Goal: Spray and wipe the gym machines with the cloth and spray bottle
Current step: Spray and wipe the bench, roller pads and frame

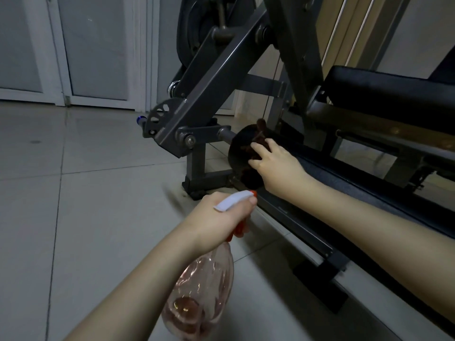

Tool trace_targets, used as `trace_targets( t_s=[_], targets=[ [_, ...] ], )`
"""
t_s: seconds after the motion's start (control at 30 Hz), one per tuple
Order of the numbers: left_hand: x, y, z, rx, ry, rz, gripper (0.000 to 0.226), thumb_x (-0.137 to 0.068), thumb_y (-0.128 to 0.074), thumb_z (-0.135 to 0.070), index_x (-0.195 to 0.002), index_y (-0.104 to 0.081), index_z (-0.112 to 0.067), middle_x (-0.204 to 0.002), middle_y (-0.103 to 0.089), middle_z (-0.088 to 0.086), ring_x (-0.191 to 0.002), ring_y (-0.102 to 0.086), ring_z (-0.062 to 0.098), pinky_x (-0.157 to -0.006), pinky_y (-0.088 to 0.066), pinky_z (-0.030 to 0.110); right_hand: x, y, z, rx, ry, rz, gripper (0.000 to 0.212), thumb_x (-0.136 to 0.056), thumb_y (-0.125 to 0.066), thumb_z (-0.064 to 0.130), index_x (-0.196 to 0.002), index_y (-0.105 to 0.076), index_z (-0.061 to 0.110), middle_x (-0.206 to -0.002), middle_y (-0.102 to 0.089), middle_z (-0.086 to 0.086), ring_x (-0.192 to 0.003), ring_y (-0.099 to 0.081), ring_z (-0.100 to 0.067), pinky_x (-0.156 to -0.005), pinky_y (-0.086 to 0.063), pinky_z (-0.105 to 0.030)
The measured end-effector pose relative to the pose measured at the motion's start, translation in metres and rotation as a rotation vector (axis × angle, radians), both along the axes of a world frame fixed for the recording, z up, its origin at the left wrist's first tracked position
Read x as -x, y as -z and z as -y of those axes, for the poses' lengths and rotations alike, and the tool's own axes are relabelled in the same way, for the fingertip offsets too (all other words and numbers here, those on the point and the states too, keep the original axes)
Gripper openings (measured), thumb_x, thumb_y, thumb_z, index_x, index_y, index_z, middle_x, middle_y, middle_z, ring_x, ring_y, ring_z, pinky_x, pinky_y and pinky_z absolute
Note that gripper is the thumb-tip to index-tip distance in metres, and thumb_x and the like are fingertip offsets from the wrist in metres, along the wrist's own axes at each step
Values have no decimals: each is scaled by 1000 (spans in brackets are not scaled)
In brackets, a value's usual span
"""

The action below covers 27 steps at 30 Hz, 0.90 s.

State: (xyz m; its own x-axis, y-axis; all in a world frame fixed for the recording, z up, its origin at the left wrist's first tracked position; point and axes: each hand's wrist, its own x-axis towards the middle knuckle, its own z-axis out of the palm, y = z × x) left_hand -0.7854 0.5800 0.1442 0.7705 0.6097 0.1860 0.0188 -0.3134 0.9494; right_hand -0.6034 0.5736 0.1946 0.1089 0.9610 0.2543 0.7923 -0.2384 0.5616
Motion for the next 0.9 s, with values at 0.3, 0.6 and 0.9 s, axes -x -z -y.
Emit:
trace_targets(
  t_s=[0.3,0.6,0.9],
  targets=[
    [-7,-10,8,-41,47,22,45,-89,-49,-56,-77,-64,-15,-76,-72,5,-81,-68,27,-74,-53,38,-22,-32,60,-125,147,-338,51,-94,-51,24,-143,-37,30,-154,-22,-3,-139,-26,-27,-110,-33,-40],
    [-8,-13,17,-94,56,-1,45,-91,-47,-56,-78,-65,-18,-77,-72,3,-80,-69,21,-79,-54,39,-62,-65,59,-200,216,-816,38,-98,-46,21,-136,-48,23,-128,-54,-3,-111,-52,-21,-89,-38,-29],
    [-3,-18,21,-154,72,1,46,-84,-43,-61,-78,-63,-20,-75,-72,-1,-76,-67,15,-65,-43,26,-53,-74,91,-245,327,-885,37,-93,-50,19,-129,-54,25,-117,-61,-5,-98,-57,-19,-81,-45,-29]
  ],
)
